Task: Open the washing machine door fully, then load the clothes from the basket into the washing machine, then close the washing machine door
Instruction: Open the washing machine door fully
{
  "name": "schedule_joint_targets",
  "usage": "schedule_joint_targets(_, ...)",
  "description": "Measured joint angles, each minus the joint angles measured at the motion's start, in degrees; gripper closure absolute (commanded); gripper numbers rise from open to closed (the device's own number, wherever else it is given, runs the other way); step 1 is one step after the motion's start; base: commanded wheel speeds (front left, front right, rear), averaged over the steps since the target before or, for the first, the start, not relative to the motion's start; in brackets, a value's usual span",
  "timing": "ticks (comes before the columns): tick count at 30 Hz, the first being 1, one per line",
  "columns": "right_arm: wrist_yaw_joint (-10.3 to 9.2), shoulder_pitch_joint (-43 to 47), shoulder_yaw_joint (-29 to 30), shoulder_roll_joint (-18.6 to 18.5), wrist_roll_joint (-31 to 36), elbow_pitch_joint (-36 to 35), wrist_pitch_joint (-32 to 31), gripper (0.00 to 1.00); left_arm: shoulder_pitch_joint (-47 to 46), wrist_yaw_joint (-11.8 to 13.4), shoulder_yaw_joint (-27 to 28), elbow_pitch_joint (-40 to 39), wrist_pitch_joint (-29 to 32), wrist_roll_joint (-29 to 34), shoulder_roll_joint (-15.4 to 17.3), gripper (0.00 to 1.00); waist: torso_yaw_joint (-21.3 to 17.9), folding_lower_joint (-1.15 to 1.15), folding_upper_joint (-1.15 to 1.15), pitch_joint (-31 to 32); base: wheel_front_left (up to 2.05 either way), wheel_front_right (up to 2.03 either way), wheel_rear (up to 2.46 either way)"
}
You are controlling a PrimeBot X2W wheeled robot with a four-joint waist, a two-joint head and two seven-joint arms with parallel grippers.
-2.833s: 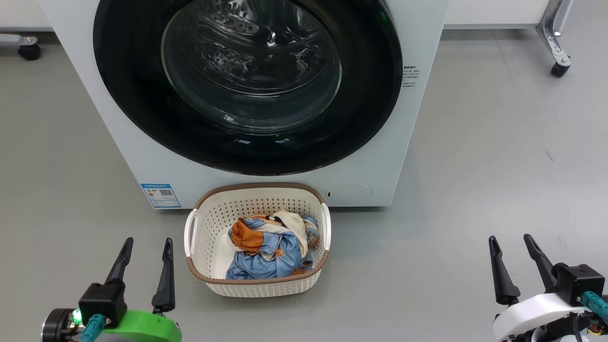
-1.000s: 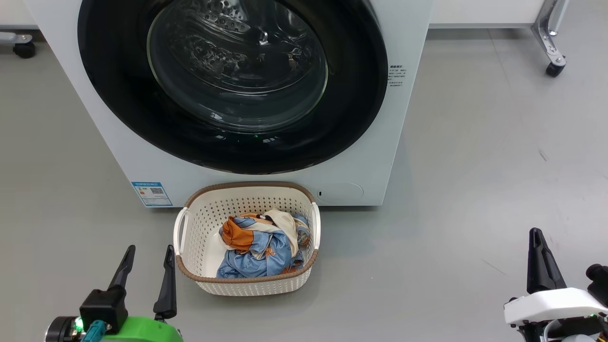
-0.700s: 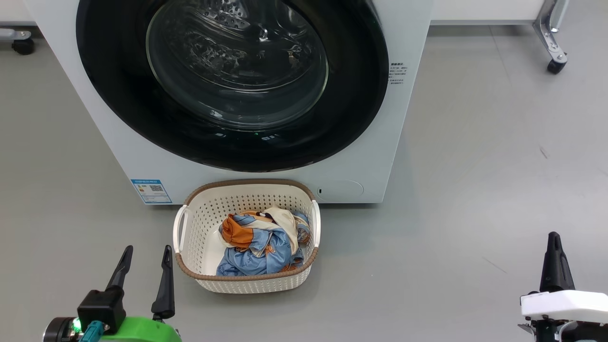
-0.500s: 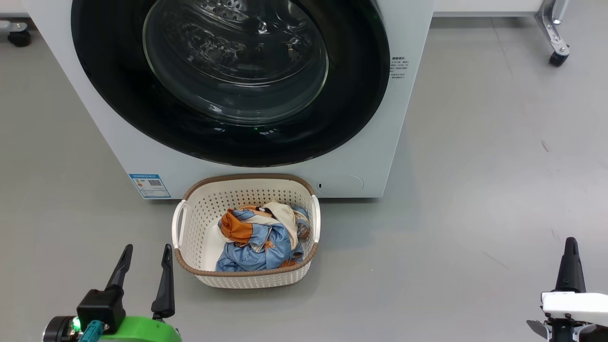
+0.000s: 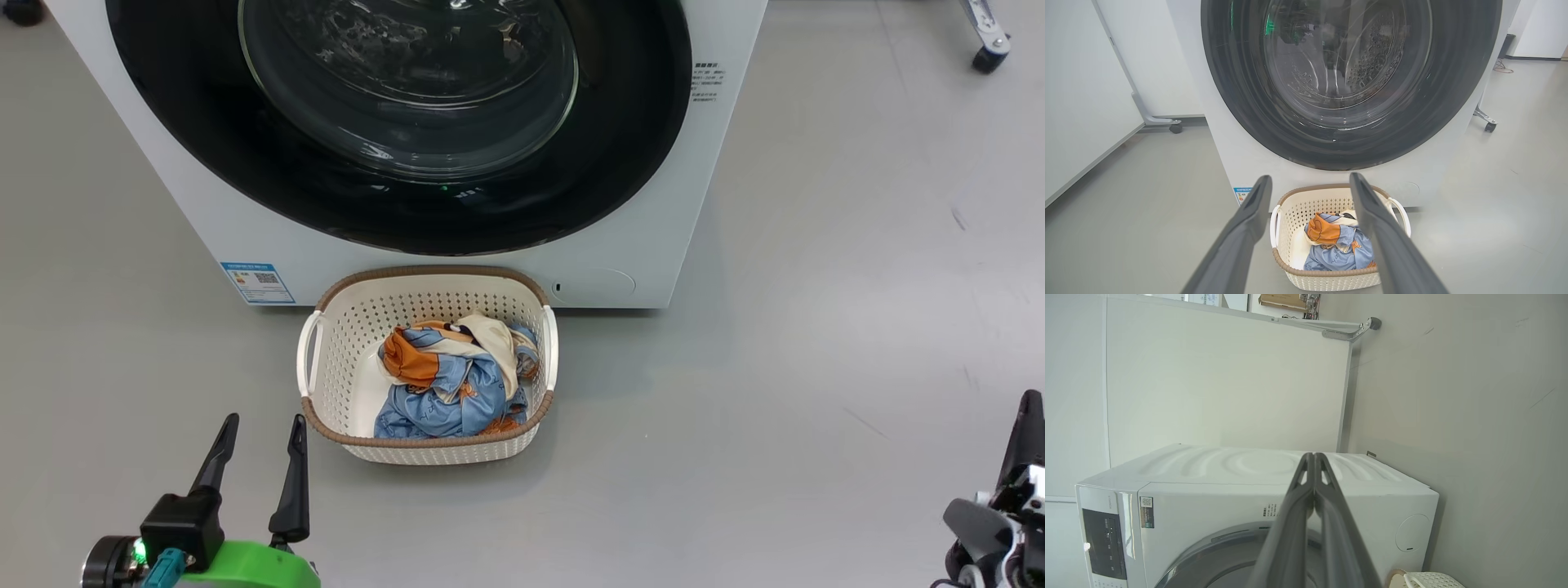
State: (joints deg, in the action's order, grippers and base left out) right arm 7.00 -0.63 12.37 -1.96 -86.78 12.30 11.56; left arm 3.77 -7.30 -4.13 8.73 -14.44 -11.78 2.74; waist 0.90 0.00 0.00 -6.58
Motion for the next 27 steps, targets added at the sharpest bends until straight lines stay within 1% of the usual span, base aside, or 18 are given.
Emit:
schedule_joint_targets(3, 0.00, -1.47, 1.71, -1.43, -3.31, -0.22, -2.29, 1.00, -0.05, 0.00, -0.09, -0.15, 0.00, 0.00, 0.01, 0.00, 0.36, 0.00, 0.00, -0.78, 0.00, 0.00, 0.00)
schedule_joint_targets(4, 0.00, -1.47, 1.71, -1.43, -3.31, -0.22, -2.29, 1.00, -0.05, 0.00, -0.09, -0.15, 0.00, 0.00, 0.01, 0.00, 0.36, 0.00, 0.00, -0.78, 0.00, 0.00, 0.00)
schedule_joint_targets(8, 0.00, -3.88, 5.56, -4.33, -7.13, 0.19, -4.30, 1.00, -0.22, 0.00, -0.66, -0.30, 0.00, -0.34, 0.02, 0.00, 1.01, 0.00, 0.00, -1.36, 0.00, 0.00, 0.00)
schedule_joint_targets(11, 0.00, -5.03, 7.36, -6.09, -9.05, 1.00, -6.13, 1.00, -0.23, 0.00, -1.19, -0.66, 0.00, -0.34, 0.09, 0.00, 1.51, 0.00, 0.00, -1.85, 0.00, 0.00, 0.00)
schedule_joint_targets(14, 0.00, -6.77, 7.76, -7.88, -9.51, 1.72, -8.20, 1.00, -0.25, 0.00, -1.26, -1.25, 0.00, -0.40, 0.22, 0.00, 2.07, 0.00, 0.00, -2.53, 0.00, 0.00, 0.00)
schedule_joint_targets(15, 0.00, -8.23, 8.03, -8.99, -10.03, 2.05, -9.46, 1.00, -0.25, 0.00, -1.25, -1.54, 0.00, -0.41, 0.27, 0.00, 2.48, 0.00, 0.00, -3.06, 0.00, 0.00, 0.00)
schedule_joint_targets(18, 0.00, -10.44, 8.40, -10.49, -11.12, 2.36, -11.52, 1.00, -0.29, 0.00, -1.21, -1.81, 0.00, -0.42, 0.35, 0.00, 3.17, 0.00, 0.00, -3.99, 0.00, 0.00, 0.00)
schedule_joint_targets(27, 0.00, -16.15, 9.14, -13.27, -13.23, 2.40, -16.61, 1.00, -1.14, 0.00, -0.01, -2.50, 0.00, -1.03, 0.34, 0.00, 5.60, 0.00, 0.00, -7.51, 0.00, 0.00, 0.00)
